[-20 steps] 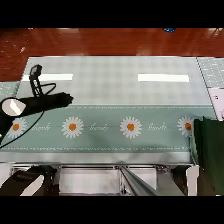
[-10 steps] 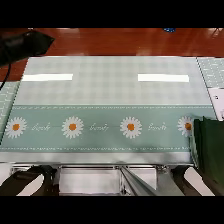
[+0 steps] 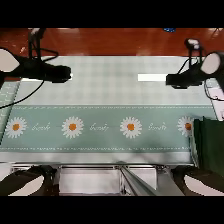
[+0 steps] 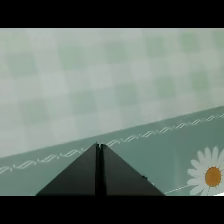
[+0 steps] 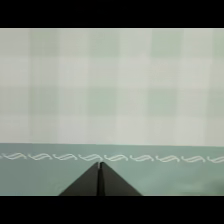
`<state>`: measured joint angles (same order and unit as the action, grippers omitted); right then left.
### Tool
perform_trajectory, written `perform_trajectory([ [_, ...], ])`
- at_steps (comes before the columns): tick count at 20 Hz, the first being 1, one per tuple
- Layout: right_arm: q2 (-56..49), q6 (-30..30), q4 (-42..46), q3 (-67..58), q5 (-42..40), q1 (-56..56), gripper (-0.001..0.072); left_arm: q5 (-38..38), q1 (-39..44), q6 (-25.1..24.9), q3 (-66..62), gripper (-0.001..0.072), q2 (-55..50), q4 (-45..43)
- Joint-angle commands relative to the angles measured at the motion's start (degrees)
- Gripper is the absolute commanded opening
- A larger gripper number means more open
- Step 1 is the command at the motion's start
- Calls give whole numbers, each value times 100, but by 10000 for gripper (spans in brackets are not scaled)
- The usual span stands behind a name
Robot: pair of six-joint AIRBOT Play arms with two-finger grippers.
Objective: Fold the shirts.
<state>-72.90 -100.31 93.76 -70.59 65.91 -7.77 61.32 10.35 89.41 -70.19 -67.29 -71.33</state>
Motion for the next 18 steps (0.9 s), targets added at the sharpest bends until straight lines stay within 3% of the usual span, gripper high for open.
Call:
perform_trajectory([
  [1,-221,-227,424,225,-142,-234,26,116,-44,284,155,22,-90,-308],
  [18,-210,-175,431,227,-127,-234,27,369,-39,284,155,22,-114,-308],
])
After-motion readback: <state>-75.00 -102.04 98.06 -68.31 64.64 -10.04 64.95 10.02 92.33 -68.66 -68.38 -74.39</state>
